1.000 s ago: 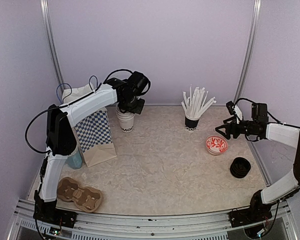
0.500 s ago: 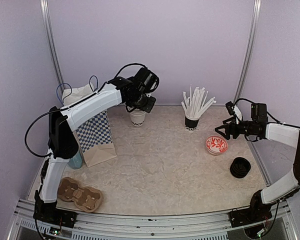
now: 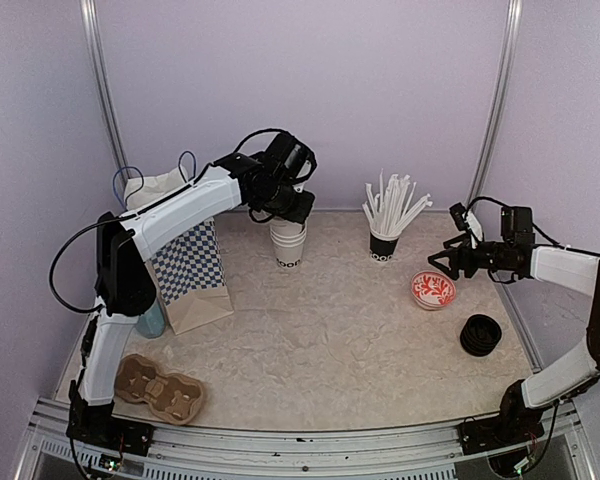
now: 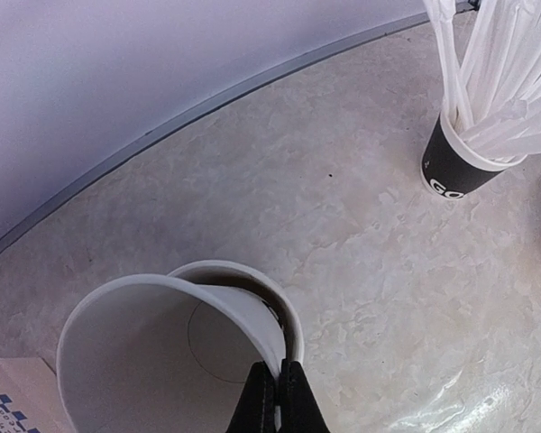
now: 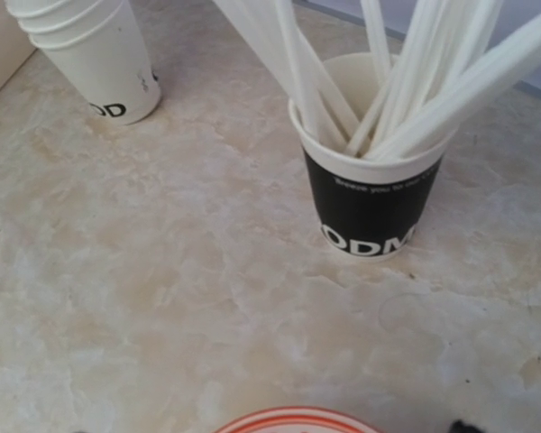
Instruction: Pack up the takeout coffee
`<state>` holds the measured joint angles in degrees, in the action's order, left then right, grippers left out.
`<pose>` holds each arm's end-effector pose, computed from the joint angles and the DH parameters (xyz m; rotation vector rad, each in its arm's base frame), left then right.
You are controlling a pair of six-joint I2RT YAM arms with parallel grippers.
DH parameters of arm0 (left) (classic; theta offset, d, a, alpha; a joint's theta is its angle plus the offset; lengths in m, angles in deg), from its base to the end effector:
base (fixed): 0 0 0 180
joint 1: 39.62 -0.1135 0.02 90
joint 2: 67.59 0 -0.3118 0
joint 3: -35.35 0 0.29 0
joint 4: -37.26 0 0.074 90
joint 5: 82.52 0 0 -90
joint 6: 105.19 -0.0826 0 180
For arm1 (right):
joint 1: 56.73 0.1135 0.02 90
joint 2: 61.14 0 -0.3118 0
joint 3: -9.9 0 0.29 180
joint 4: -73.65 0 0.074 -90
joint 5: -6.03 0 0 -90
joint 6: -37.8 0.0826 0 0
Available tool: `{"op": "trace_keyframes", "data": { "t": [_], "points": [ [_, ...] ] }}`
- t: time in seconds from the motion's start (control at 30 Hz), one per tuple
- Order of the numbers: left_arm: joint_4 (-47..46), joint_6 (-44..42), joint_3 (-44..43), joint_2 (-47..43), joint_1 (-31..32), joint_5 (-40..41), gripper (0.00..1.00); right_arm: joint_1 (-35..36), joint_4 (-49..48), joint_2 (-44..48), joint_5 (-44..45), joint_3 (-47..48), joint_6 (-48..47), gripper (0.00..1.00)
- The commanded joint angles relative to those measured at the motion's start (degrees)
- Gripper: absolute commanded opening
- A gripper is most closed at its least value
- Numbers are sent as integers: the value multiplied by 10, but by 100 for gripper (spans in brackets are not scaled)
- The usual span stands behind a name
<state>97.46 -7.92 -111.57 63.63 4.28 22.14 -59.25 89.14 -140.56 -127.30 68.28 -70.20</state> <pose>0.4572 -0.4110 0.3186 0.6095 2.2393 -0.1508 0.3433 0.0416 0.2361 -0.6772 1.9605 0.6125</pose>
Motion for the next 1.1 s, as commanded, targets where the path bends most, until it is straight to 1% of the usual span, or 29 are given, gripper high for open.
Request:
{"op": "trace_keyframes", "data": {
  "t": [0.0, 0.17, 0.3, 0.4, 0.5, 0.6, 0.8, 0.87, 0.93, 1.03, 1.07],
  "points": [
    [-7, -3, 7, -16, 9, 54, 0, 13, 3, 5, -12, 15, 7, 84],
    [-19, -22, 19, -33, 24, 119, 0, 14, 6, 4, -11, 16, 7, 84],
    [-43, -47, 22, -65, 46, 152, 0, 14, 6, 10, -9, 16, 6, 84],
    [-63, -77, 24, -90, 76, 191, 0, 13, 6, 14, -9, 13, 3, 85],
    [-84, -112, 42, -115, 108, 196, 0, 14, 6, 18, -11, 11, -2, 85],
    [-85, -129, 69, -141, 138, 168, 0, 14, 11, 21, -7, 14, -9, 86],
    [-46, -155, 147, -166, 191, 69, 0, 14, 14, 33, -1, 13, -19, 86],
    [-34, -165, 177, -168, 205, 6, 0, 14, 36, 35, -3, 20, -35, 85],
    [-32, -170, 211, -169, 218, -32, 0, 14, 71, 43, -10, 30, -72, 83],
    [-46, -178, 250, -171, 237, -66, 0, 14, 120, 56, 9, 47, -111, 81],
    [-53, -181, 269, -172, 242, -68, 0, 14, 139, 56, 26, 52, -125, 77]
  ]
}}
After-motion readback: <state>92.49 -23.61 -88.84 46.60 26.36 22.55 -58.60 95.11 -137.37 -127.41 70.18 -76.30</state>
